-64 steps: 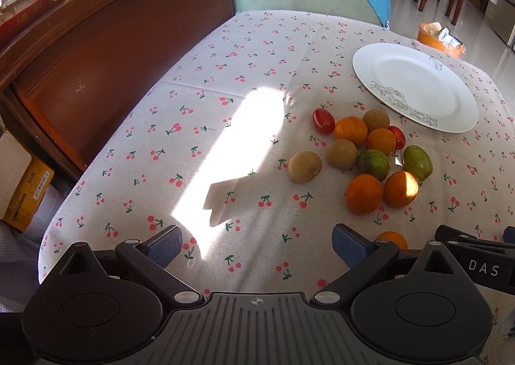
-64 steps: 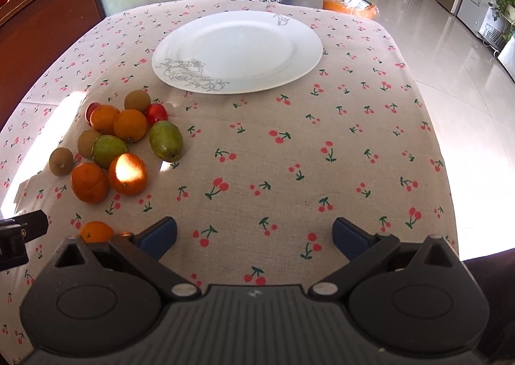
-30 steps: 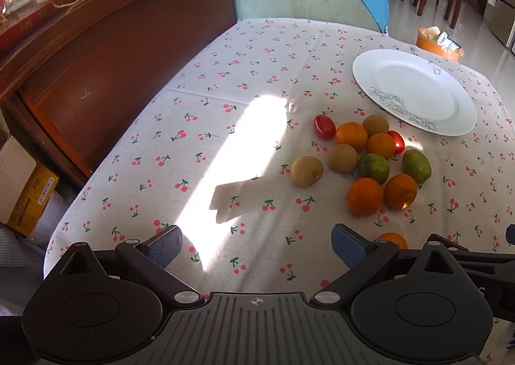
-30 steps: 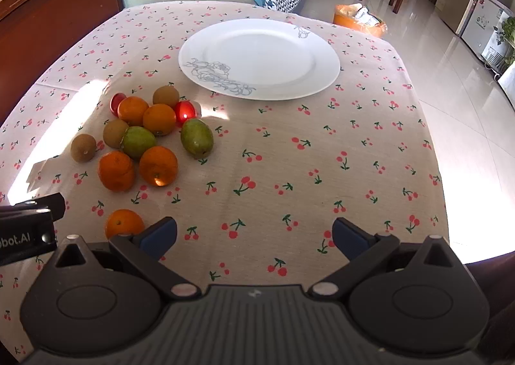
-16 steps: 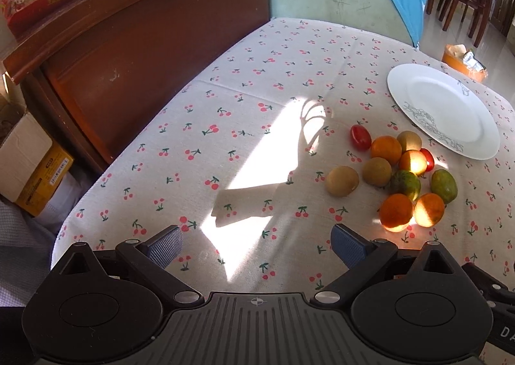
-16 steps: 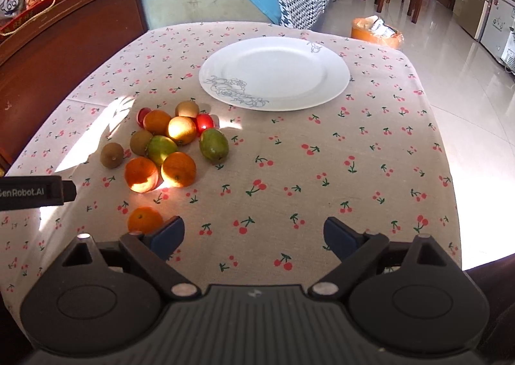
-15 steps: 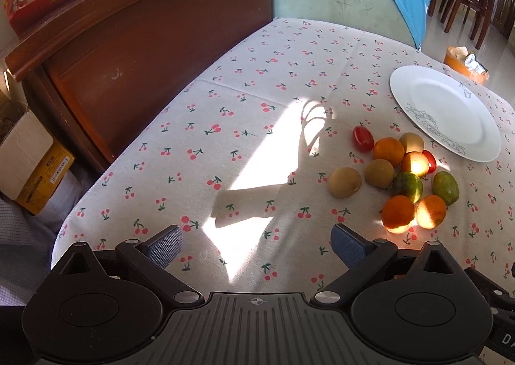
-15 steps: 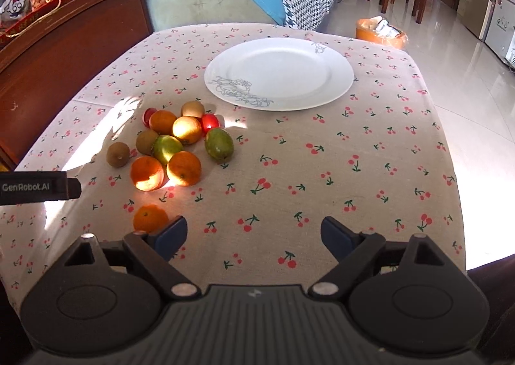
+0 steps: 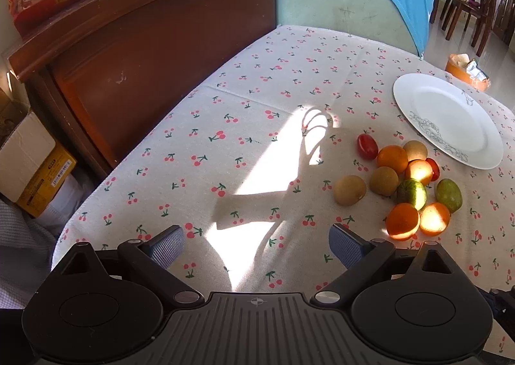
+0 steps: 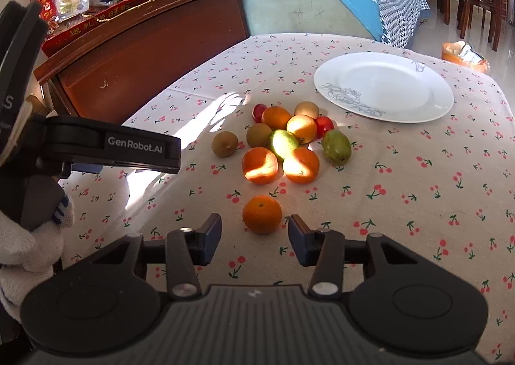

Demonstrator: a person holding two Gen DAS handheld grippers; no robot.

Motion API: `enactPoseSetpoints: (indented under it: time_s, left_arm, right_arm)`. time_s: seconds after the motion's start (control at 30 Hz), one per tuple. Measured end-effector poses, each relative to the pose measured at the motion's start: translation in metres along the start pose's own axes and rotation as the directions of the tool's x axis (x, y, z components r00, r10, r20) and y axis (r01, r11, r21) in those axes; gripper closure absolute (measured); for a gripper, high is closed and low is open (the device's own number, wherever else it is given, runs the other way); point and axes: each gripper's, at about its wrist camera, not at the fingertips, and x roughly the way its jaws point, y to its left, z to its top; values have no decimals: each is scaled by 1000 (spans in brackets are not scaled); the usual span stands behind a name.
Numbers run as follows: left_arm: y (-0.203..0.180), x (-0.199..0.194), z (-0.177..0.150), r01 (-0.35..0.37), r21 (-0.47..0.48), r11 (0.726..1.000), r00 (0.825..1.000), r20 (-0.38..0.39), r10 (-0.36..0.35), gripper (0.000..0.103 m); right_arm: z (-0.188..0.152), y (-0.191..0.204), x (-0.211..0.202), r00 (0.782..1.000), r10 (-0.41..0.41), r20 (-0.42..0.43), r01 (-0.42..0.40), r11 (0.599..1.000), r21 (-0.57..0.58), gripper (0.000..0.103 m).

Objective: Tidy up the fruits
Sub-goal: 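Grasp a mandarin orange with the right gripper while the left gripper approaches another orange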

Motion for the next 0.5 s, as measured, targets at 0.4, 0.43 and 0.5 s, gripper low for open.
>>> enactPoseSetpoints:
  time_s: [0.4,0.43,0.5]
  left_arm:
    - [-21,1,-3,146,47,988,989,2,-146,14]
    - [-24,1,-4,163,56,985,987,4,-163,14]
    - [-30,2,-5,182,71,981,983,6,-183,14]
  right_arm:
    - [-2,-25,-9,999,-32,15,31,998,64,77]
    - [-1,-30,-11,998,-53,16,51,996,75,78]
    - [-1,-41,-14,996,-84,22,81,991,110,79]
